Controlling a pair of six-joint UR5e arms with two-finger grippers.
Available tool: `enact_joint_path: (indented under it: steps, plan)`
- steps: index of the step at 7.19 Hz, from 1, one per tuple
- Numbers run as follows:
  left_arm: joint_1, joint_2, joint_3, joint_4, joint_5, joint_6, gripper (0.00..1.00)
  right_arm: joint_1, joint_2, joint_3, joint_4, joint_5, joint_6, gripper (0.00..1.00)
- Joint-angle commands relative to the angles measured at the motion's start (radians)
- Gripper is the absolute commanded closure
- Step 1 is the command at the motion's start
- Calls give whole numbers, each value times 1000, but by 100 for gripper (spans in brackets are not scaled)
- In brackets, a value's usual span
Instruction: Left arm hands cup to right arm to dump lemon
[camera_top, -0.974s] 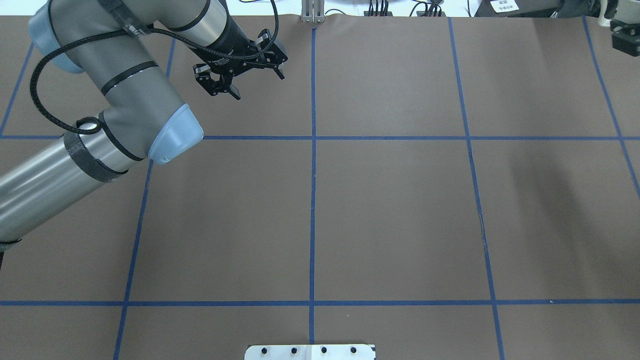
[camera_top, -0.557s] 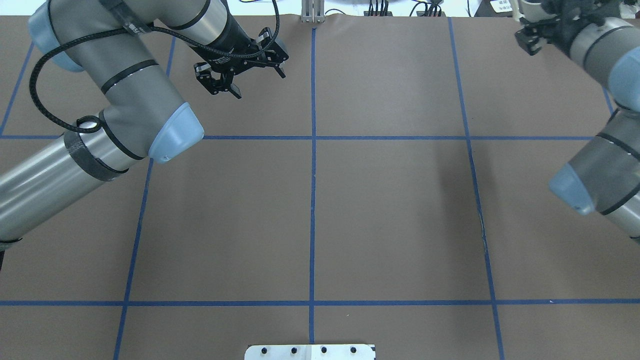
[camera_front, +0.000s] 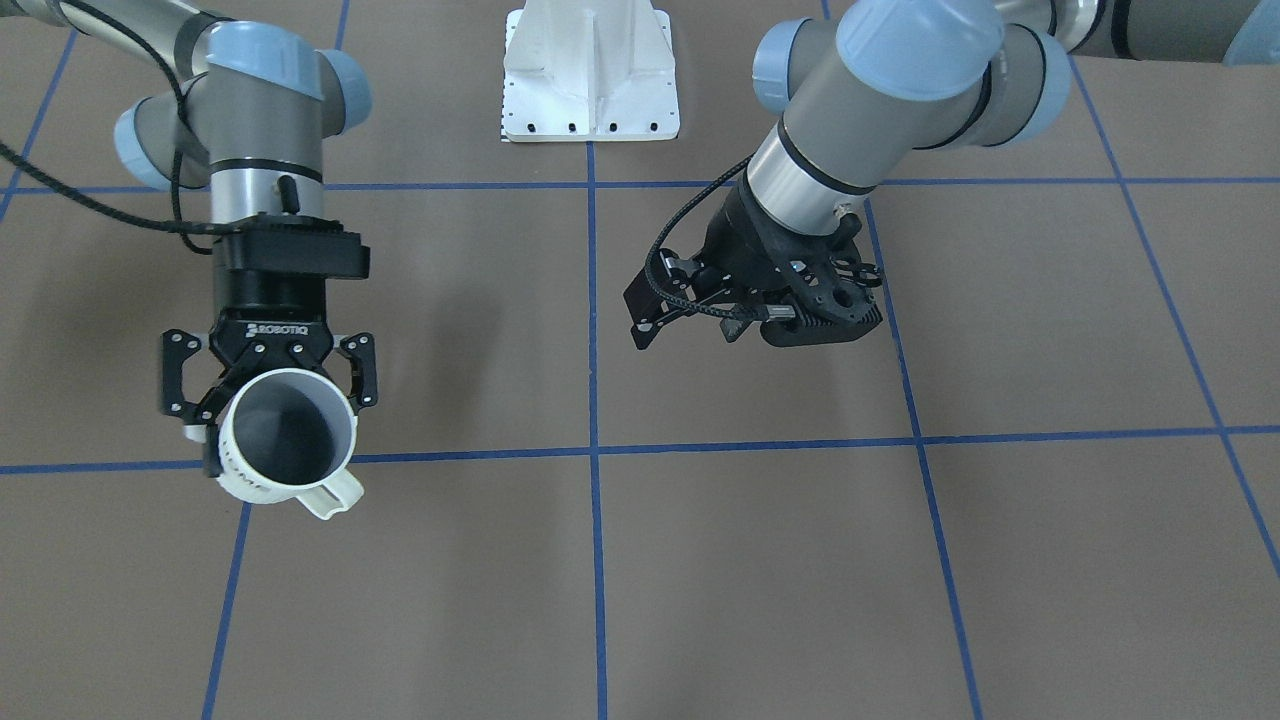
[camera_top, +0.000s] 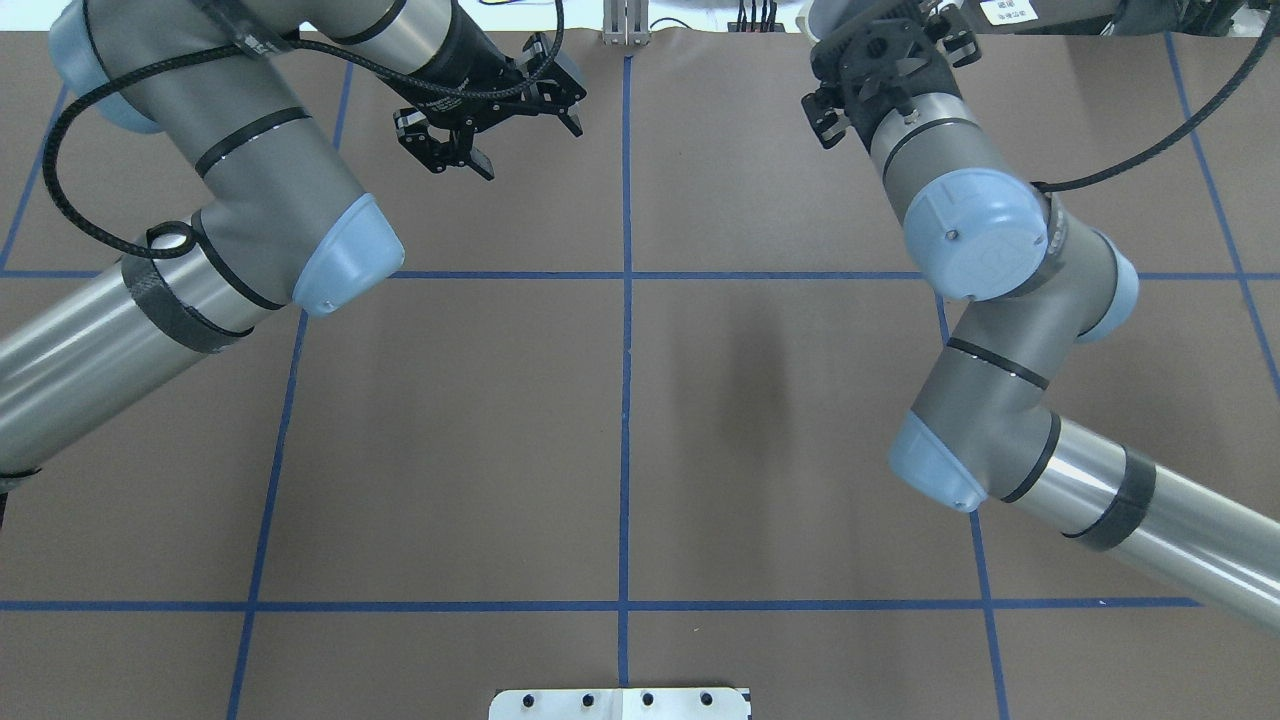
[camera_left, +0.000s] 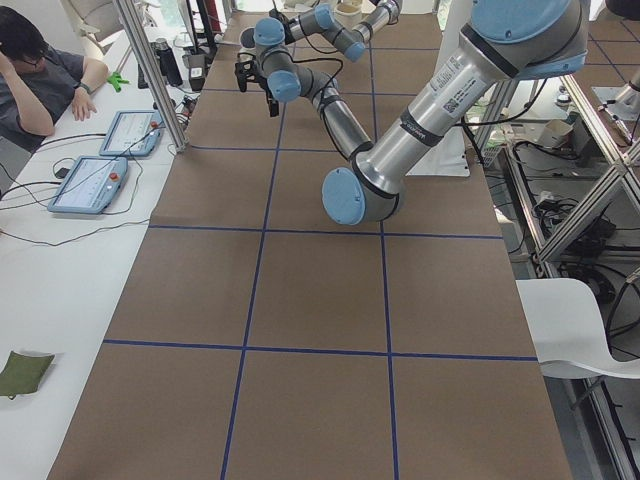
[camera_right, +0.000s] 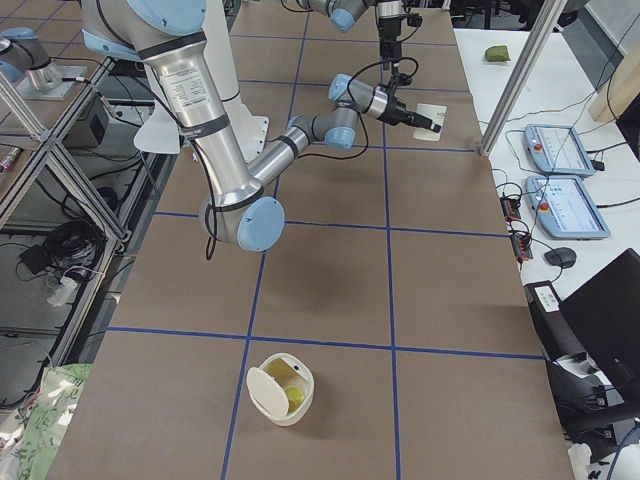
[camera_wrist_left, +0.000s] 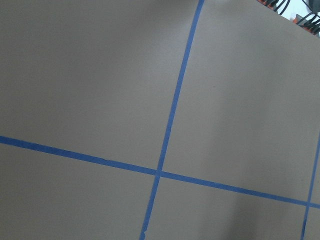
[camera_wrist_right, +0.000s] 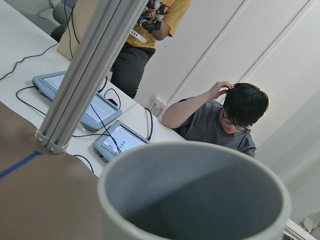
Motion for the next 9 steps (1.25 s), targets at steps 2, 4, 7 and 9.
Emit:
enact_joint_path:
  steps: [2, 4, 7, 9]
  plan:
    - [-94, -3, -3, -28, -134, -23, 0, -142, 38, 17, -7, -172, 42, 81]
    - [-98, 6, -3, -154, -158, -178, 0, -230, 111, 12, -71, -275, 58, 81]
    - [-93, 81, -17, -343, -160, -331, 0, -251, 186, 3, -191, -289, 121, 81]
    - [-89, 80, -18, -343, -166, -323, 0, -251, 214, -2, -266, -290, 119, 82]
